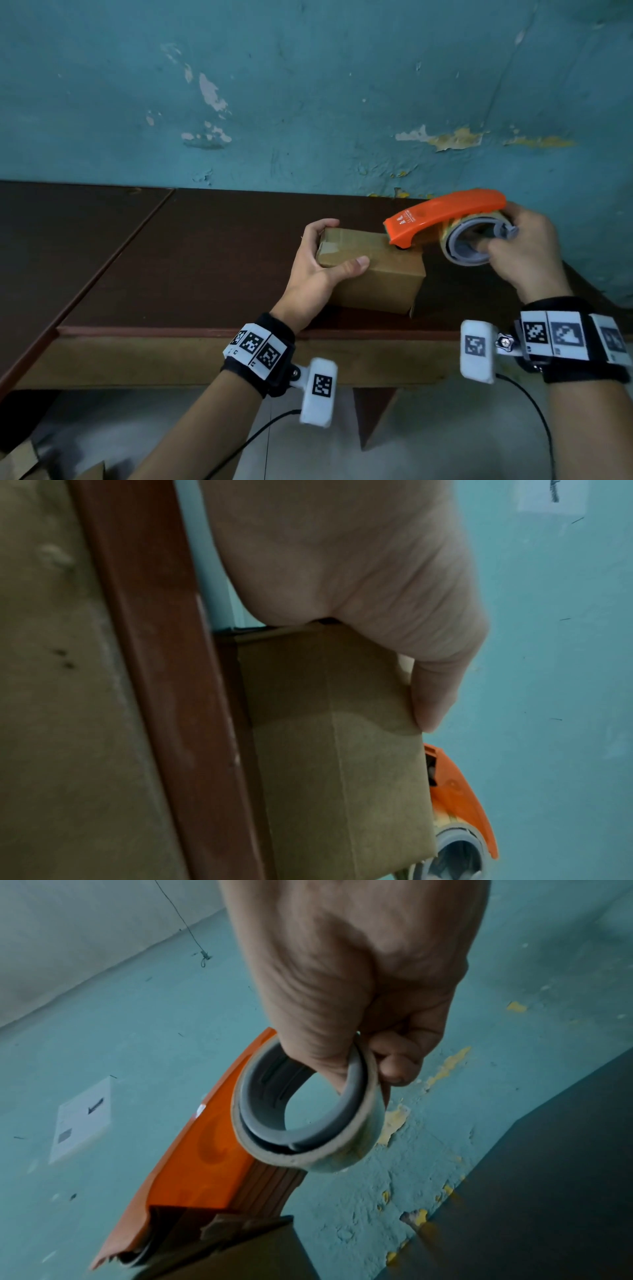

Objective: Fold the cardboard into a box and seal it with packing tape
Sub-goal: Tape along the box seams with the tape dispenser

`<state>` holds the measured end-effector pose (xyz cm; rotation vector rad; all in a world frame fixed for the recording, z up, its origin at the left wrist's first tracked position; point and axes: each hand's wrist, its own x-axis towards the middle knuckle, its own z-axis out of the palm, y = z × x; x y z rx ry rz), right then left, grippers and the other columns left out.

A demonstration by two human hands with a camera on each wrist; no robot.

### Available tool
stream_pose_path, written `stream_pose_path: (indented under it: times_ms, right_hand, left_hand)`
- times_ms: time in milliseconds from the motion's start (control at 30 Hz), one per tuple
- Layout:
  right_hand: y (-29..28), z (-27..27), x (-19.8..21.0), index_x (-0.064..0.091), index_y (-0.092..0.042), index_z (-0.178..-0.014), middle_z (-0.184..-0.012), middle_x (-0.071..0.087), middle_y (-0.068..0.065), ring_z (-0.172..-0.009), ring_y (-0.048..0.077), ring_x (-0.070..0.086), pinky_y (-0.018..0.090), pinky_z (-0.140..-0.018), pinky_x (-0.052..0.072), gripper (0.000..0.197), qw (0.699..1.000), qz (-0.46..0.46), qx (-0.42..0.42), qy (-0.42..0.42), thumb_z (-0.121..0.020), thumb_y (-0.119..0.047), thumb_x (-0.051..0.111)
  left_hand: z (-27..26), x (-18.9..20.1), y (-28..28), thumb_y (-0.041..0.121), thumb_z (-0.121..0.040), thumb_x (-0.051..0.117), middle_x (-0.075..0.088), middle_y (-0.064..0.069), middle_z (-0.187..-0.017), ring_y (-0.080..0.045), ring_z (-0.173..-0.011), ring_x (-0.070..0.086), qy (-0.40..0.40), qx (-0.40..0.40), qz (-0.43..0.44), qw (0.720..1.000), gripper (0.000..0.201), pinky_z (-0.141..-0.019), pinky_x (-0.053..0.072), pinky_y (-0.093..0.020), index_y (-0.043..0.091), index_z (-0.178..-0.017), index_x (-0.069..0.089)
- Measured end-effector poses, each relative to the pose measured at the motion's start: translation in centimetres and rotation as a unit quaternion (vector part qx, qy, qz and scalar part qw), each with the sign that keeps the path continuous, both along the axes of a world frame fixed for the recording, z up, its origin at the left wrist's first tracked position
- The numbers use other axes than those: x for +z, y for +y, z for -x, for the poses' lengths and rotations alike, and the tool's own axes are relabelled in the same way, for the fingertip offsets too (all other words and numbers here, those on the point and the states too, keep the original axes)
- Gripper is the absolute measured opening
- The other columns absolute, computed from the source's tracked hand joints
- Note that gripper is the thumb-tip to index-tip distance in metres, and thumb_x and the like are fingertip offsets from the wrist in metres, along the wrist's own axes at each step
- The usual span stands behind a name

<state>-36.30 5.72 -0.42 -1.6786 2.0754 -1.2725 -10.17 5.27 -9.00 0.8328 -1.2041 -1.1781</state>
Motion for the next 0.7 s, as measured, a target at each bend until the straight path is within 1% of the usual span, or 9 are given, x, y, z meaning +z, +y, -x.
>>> stream_pose_path:
  times_ms: [67,167,267,333,367,433,500,600,700]
  right_hand:
    - [0.0,0.2,0.0,0.069,-0.023,-0.108,-0.103,0.073,0.006,-0.101,0.031,0.068,0.052,-0.093,0.054,0.038,1.000,-0.002,-0.008,0.004,-0.076,-0.005,0.079]
    - [-0.1,0.2,-0.3,0.067,-0.022,-0.108,-0.102,0.072,0.005,-0.100,0.029,0.066,0.049,-0.092,0.054,0.037,1.000,0.008,-0.008,0.002,-0.077,-0.004,0.076]
    - [-0.2,0.2,-0.6,0.065,-0.019,-0.115,-0.103,0.067,0.002,-0.100,0.025,0.064,0.047,-0.093,0.053,0.040,0.999,0.006,-0.020,-0.046,-0.080,-0.003,0.072]
    - [-0.3,0.3,-0.9,0.062,-0.020,-0.111,-0.106,0.067,0.004,-0.101,0.029,0.066,0.051,-0.085,0.058,0.034,0.990,-0.010,-0.013,-0.140,-0.084,0.000,0.067]
    - [-0.4,0.2,-1.0,0.062,-0.018,-0.106,-0.109,0.067,0.007,-0.100,0.034,0.068,0.053,-0.078,0.061,0.031,0.978,-0.019,0.000,-0.208,-0.085,0.004,0.064]
    - [-0.5,-0.1,-1.2,0.064,-0.016,-0.109,-0.112,0.068,0.013,-0.096,0.039,0.071,0.053,-0.068,0.063,0.033,0.947,-0.030,0.012,-0.321,-0.089,0.009,0.057]
    - [-0.5,-0.6,-1.1,0.061,-0.013,-0.117,-0.111,0.067,0.014,-0.090,0.036,0.072,0.047,-0.064,0.064,0.032,0.925,-0.023,0.006,-0.378,-0.093,0.007,0.055]
    - [-0.6,-1.1,-1.2,0.060,-0.012,-0.121,-0.105,0.070,0.010,-0.086,0.025,0.073,0.034,-0.057,0.061,0.030,0.924,0.008,-0.022,-0.383,-0.093,-0.001,0.061]
    - [-0.5,-1.3,-1.5,0.064,-0.016,-0.117,-0.103,0.071,0.003,-0.089,0.014,0.070,0.028,-0.063,0.055,0.028,0.917,0.033,-0.043,-0.396,-0.091,-0.006,0.065]
  left_hand:
    - [0.0,0.0,0.0,0.016,-0.072,0.086,0.062,-0.002,-0.122,-0.010,-0.104,0.066,0.005,0.001,-0.001,1.000,0.073,-0.086,0.056,-0.025,0.019,-0.136,0.053]
    - [0.2,-0.1,0.0,0.016,-0.071,0.086,0.062,-0.003,-0.122,-0.009,-0.103,0.067,0.008,0.005,0.004,1.000,0.073,-0.086,0.056,-0.025,0.019,-0.136,0.054]
    - [0.3,-0.1,0.1,0.016,-0.071,0.086,0.062,0.000,-0.119,-0.004,-0.098,0.067,0.012,0.009,0.010,1.000,0.073,-0.084,0.055,-0.022,0.017,-0.137,0.053]
    - [0.4,-0.1,0.1,0.017,-0.070,0.086,0.062,-0.001,-0.121,-0.005,-0.100,0.067,0.012,0.009,0.010,1.000,0.074,-0.085,0.055,-0.023,0.019,-0.136,0.053]
    - [0.4,-0.1,0.1,0.018,-0.070,0.086,0.061,-0.002,-0.123,-0.005,-0.101,0.067,0.012,0.010,0.011,1.000,0.074,-0.086,0.055,-0.023,0.019,-0.136,0.053]
    - [0.4,0.0,0.1,0.018,-0.070,0.086,0.060,-0.006,-0.127,-0.008,-0.104,0.067,0.012,0.011,0.013,1.000,0.074,-0.087,0.055,-0.024,0.020,-0.136,0.054]
    - [0.4,-0.1,0.1,0.021,-0.069,0.088,0.059,-0.007,-0.130,-0.012,-0.107,0.066,0.009,0.011,0.016,1.000,0.075,-0.090,0.056,-0.028,0.022,-0.136,0.054]
    - [0.4,-0.1,0.1,0.031,-0.063,0.090,0.061,-0.005,-0.127,-0.014,-0.108,0.066,0.008,0.014,0.018,1.000,0.080,-0.094,0.057,-0.031,0.022,-0.134,0.055]
    - [0.4,0.0,0.1,0.034,-0.061,0.089,0.061,-0.006,-0.126,-0.012,-0.105,0.067,0.007,0.017,0.017,1.000,0.082,-0.091,0.057,-0.030,0.021,-0.134,0.054]
